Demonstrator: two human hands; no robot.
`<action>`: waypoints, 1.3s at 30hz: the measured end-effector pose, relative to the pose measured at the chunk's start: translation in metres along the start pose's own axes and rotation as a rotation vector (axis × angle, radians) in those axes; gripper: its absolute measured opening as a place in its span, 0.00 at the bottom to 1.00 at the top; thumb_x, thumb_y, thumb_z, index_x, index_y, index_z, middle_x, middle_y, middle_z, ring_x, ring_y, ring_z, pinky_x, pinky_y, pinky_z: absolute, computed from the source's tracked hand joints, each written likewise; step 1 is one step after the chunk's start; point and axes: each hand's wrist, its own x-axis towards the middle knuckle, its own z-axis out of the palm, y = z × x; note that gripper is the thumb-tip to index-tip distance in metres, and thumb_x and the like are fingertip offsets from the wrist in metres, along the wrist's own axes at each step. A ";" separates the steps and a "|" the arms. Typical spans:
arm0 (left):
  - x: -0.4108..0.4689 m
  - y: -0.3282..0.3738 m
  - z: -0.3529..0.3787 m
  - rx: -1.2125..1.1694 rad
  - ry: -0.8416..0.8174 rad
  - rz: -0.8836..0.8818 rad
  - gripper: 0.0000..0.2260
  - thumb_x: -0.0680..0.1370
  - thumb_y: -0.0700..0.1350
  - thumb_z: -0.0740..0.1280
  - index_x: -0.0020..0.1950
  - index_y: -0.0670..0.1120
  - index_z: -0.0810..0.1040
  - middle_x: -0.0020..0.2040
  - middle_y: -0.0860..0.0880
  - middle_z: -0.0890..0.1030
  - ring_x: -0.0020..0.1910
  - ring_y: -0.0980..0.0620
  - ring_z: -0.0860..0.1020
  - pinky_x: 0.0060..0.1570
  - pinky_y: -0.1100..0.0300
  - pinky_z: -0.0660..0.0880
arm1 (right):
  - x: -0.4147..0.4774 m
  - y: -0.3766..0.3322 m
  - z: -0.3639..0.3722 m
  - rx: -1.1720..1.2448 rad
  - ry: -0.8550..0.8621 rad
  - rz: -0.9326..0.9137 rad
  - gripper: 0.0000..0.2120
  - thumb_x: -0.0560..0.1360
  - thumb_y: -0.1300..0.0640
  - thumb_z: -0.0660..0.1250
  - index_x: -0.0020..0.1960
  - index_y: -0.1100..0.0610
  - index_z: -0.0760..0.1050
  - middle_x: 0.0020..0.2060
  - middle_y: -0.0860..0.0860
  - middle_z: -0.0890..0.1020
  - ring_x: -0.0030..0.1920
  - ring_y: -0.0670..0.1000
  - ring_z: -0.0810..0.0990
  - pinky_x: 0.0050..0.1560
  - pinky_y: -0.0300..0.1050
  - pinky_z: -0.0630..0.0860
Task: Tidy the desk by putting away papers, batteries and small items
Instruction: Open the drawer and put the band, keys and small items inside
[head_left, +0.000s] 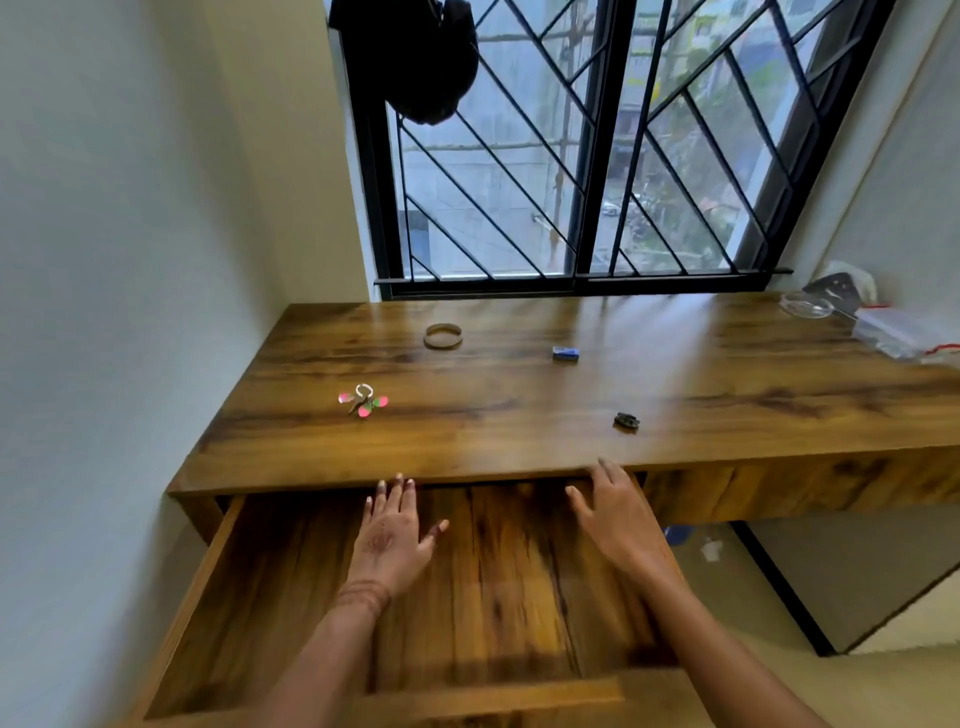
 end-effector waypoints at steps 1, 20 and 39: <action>0.014 -0.005 -0.003 -0.008 0.005 -0.013 0.33 0.79 0.58 0.53 0.76 0.42 0.45 0.78 0.44 0.46 0.77 0.47 0.44 0.74 0.55 0.42 | 0.017 0.002 -0.001 -0.015 0.005 0.027 0.25 0.78 0.50 0.60 0.71 0.60 0.62 0.73 0.56 0.62 0.73 0.55 0.59 0.71 0.50 0.60; 0.229 -0.100 -0.019 -0.048 0.129 -0.219 0.21 0.79 0.47 0.59 0.71 0.42 0.64 0.72 0.39 0.66 0.72 0.39 0.62 0.70 0.47 0.60 | 0.158 0.046 0.042 -0.151 0.118 0.268 0.20 0.72 0.74 0.59 0.63 0.66 0.72 0.67 0.62 0.70 0.71 0.60 0.64 0.71 0.54 0.62; 0.194 -0.060 -0.008 -0.418 0.520 0.007 0.07 0.71 0.32 0.70 0.49 0.35 0.81 0.46 0.38 0.80 0.44 0.41 0.80 0.46 0.53 0.75 | 0.140 0.012 0.059 0.009 0.278 0.034 0.14 0.71 0.70 0.66 0.56 0.62 0.77 0.51 0.57 0.81 0.54 0.58 0.75 0.55 0.54 0.71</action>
